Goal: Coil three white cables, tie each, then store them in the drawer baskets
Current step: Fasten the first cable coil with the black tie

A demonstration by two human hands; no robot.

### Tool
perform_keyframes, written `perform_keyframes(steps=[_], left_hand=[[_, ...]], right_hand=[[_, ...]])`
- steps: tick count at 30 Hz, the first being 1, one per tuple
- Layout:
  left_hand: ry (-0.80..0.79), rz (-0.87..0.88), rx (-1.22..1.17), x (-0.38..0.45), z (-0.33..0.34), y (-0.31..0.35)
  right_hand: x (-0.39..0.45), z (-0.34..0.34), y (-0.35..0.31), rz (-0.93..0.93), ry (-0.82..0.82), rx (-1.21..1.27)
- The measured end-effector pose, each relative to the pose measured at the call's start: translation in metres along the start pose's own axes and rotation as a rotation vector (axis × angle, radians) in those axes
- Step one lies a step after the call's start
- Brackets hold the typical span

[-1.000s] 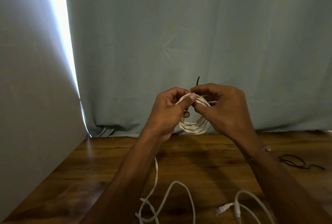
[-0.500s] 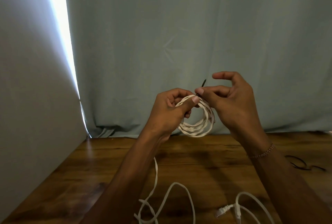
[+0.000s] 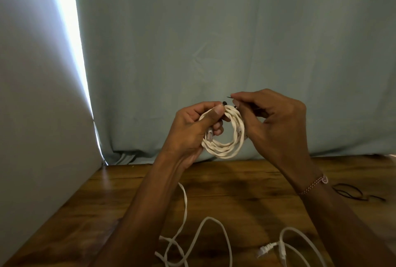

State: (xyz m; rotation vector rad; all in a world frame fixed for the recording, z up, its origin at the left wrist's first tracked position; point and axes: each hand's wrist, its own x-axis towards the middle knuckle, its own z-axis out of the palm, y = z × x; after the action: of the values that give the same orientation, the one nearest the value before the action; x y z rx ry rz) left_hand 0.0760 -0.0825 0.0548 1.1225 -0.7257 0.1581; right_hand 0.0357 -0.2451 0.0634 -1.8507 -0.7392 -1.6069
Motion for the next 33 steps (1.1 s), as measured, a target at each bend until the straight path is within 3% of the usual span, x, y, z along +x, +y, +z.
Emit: perform_keyframes(steps=[6, 15, 23, 33], left_hand=[[-0.050, -0.003, 0.018, 0.000, -0.005, 0.001], [-0.107, 0.013, 0.042, -0.003, -0.006, 0.002], [-0.103, 0.011, 0.083, -0.002, -0.005, 0.003], [-0.085, 0.000, 0.128, -0.001, -0.003, 0.000]], right_hand=[[0.004, -0.004, 0.001, -0.080, -0.044, -0.044], [0.006, -0.009, -0.004, -0.027, -0.024, -0.003], [0.008, -0.015, 0.004, -0.225, -0.113, -0.113], [0.012, -0.023, 0.009, -0.274, -0.207, -0.167]])
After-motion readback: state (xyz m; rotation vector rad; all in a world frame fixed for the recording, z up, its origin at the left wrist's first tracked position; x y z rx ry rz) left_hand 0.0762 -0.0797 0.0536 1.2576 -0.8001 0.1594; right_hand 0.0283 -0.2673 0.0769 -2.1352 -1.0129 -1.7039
